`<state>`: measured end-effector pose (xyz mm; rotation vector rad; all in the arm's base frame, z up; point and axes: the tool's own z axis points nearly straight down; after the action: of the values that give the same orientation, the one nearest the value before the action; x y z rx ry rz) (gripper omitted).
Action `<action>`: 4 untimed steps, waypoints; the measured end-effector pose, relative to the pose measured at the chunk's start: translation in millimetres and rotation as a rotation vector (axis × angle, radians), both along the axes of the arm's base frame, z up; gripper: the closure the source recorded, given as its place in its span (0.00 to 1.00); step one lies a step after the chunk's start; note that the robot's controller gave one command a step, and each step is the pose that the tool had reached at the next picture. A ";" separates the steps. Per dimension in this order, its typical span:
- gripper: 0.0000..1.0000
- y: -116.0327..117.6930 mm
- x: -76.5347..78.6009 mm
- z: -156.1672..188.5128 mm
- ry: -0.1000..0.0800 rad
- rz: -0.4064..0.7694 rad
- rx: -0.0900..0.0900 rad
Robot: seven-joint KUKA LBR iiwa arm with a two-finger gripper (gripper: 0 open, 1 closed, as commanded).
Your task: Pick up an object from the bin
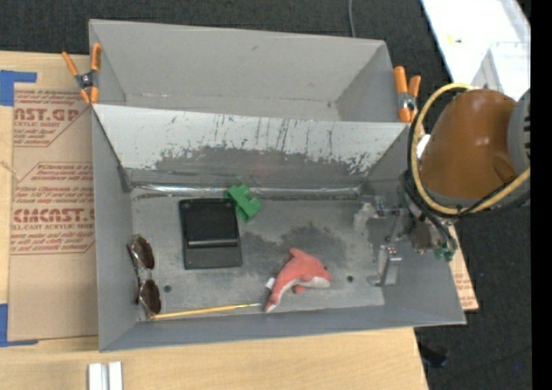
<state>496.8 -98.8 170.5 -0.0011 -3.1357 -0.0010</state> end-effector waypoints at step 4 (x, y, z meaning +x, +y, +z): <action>0.00 101.6 36.1 -38.2 -0.009 0.423 0.001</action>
Offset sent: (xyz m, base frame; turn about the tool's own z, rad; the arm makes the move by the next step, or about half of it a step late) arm -0.0162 0.0596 -0.0134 -0.1826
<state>532.8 2.8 132.3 0.6596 -3.0745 -0.0011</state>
